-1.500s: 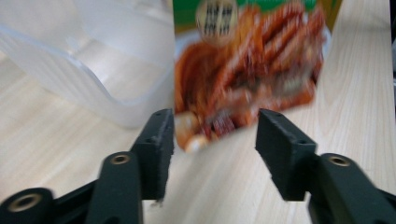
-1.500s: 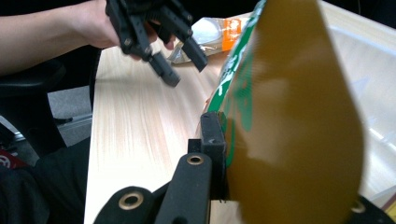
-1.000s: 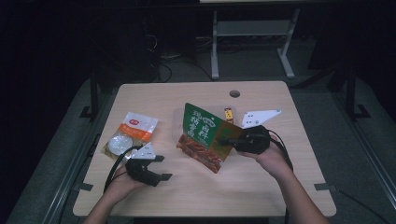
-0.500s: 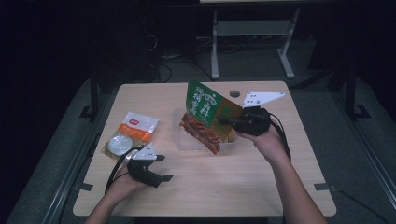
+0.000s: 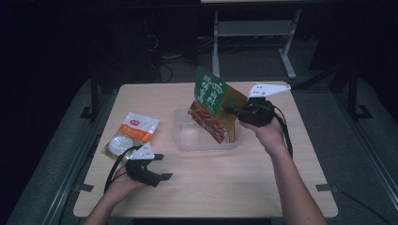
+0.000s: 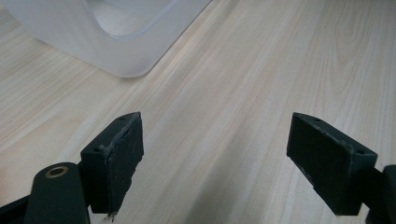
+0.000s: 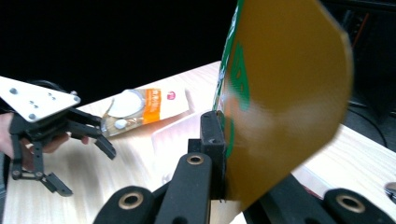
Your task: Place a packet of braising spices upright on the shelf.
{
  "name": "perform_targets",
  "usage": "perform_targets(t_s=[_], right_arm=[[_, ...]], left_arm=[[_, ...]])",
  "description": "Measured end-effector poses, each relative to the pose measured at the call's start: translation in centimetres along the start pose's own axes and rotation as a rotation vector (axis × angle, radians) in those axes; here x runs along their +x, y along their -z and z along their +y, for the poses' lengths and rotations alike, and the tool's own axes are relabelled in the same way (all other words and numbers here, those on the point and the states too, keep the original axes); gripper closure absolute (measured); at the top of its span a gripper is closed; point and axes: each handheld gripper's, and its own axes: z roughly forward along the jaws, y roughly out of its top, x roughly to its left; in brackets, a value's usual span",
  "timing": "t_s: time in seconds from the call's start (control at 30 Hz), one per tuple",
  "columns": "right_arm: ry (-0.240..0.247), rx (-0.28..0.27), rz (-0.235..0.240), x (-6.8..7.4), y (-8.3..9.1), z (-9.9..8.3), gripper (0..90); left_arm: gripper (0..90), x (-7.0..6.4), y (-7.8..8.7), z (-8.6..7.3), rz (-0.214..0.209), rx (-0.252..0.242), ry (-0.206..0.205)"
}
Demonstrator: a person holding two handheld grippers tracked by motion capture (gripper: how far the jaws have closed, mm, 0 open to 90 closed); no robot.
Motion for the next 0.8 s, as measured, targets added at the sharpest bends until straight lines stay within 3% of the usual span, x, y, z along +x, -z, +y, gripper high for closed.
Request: perform_targets(t_s=[0.27, 0.33, 0.8], right_arm=[[-0.009, 0.003, -0.039, -1.0, 0.4, -0.6, 89.9], [-0.011, 0.005, -0.044, -1.1, 0.3, -0.7, 90.0], [-0.021, 0.011, -0.074, -1.4, 0.1, -1.1, 90.0]], left_arm=[[18.3, 0.0, -0.2, 0.0, -0.001, 0.002, -0.008], [18.3, -0.1, -0.3, 0.0, -0.007, -0.007, 0.006], [18.3, -0.2, -0.5, -0.2, -0.008, 0.004, -0.002]])
